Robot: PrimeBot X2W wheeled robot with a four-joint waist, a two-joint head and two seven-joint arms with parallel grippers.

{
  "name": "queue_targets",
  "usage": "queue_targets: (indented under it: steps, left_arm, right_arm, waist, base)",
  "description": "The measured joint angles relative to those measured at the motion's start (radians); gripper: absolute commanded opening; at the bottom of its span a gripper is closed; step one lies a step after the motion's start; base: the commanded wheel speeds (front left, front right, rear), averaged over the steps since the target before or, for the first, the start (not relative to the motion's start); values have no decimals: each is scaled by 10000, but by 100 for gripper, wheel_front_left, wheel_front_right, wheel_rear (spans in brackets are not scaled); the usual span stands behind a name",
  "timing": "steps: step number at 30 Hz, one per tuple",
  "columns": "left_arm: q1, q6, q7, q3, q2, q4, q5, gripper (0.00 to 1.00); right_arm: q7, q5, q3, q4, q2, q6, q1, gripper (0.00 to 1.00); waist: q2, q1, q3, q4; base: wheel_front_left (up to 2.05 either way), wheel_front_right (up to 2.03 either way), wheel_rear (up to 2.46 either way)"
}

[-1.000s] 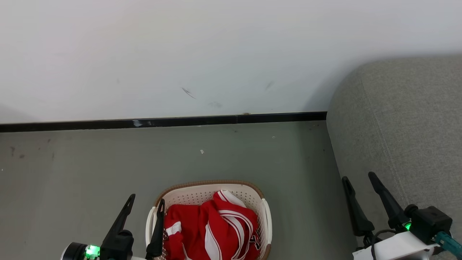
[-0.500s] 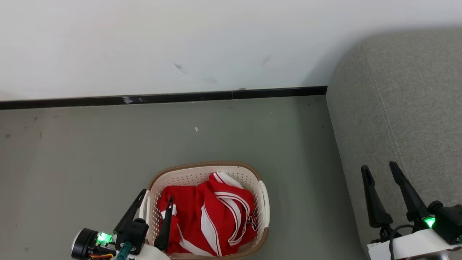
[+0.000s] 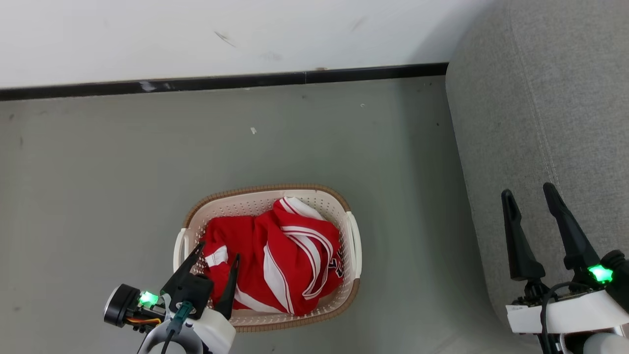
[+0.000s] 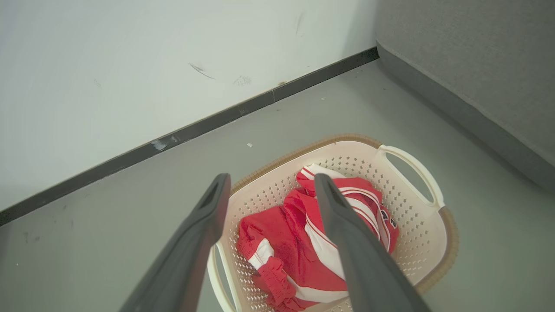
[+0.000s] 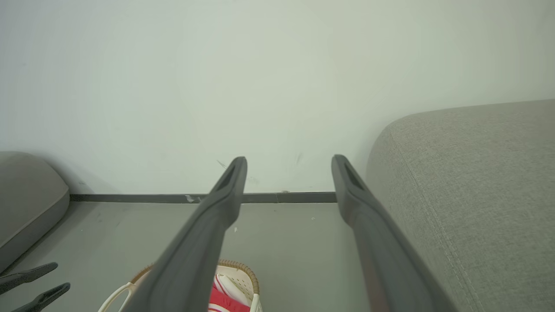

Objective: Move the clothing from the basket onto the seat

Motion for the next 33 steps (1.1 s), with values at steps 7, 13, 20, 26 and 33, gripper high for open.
queue_targets:
  steps: [7,13,20,26,33]
  left_arm:
    - [-764,2,0,-88,-4,752,240,100]
    - [-1313,17,0,-65,42,1323,291,100]
    - [-1928,105,0,-173,82,1858,662,100]
    - [-2458,121,0,-320,67,2374,813,100]
    - [-2949,228,0,-359,98,3001,901,100]
  right_arm:
    - [0,2,21,-284,-2,0,-563,100]
    - [0,12,-23,-481,-4,0,-988,100]
    - [0,48,-151,-612,-6,0,-1502,100]
    - [-2,52,-299,-759,-8,0,-1980,100]
    - [-2,50,-284,-823,-12,0,-2432,100]
  waist:
    - [0,0,856,-153]
    - [0,-1,1556,-295]
    - [0,-1,2301,-455]
    - [0,-1,2866,-577]
    - [0,-1,3455,-699]
  base:
    - [0,0,0]
    - [0,0,0]
    - [0,0,0]
    - [0,0,0]
    - [0,0,0]
